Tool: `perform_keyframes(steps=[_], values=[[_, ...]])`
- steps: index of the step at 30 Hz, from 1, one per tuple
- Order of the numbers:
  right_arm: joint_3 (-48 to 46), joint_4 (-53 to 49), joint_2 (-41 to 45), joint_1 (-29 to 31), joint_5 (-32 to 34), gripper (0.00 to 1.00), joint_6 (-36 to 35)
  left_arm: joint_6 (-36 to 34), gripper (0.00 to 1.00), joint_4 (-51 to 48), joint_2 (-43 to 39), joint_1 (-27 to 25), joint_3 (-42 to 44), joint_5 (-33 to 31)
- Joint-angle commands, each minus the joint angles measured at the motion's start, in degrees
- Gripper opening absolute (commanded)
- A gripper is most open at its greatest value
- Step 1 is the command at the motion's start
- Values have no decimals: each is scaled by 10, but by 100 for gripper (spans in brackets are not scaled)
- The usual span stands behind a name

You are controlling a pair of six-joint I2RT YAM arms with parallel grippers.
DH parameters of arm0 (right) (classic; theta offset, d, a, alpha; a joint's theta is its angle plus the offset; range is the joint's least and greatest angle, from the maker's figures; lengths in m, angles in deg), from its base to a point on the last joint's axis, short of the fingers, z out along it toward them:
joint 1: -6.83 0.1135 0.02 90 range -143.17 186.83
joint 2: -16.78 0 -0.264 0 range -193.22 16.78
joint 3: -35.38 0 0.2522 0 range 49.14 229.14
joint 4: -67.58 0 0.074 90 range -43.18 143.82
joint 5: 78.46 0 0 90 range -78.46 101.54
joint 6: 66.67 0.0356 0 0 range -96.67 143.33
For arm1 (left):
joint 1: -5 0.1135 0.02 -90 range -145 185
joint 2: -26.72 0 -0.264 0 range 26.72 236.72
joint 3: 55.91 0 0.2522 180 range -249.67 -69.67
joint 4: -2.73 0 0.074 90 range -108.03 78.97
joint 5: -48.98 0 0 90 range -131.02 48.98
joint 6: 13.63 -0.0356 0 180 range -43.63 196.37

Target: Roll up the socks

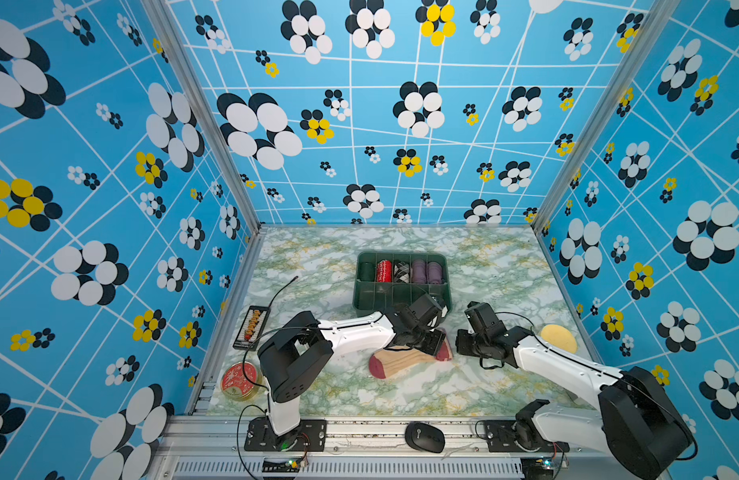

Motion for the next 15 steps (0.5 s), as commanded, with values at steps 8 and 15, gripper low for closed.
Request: perform_keyframes(steps=[8, 15], values=[[40, -11, -5, -5, 1, 23, -20, -30, 3, -43, -59, 67, 39, -65], [96, -12, -43, -9, 2, 23, -38, -49, 4, -42, -86, 128, 74, -69]])
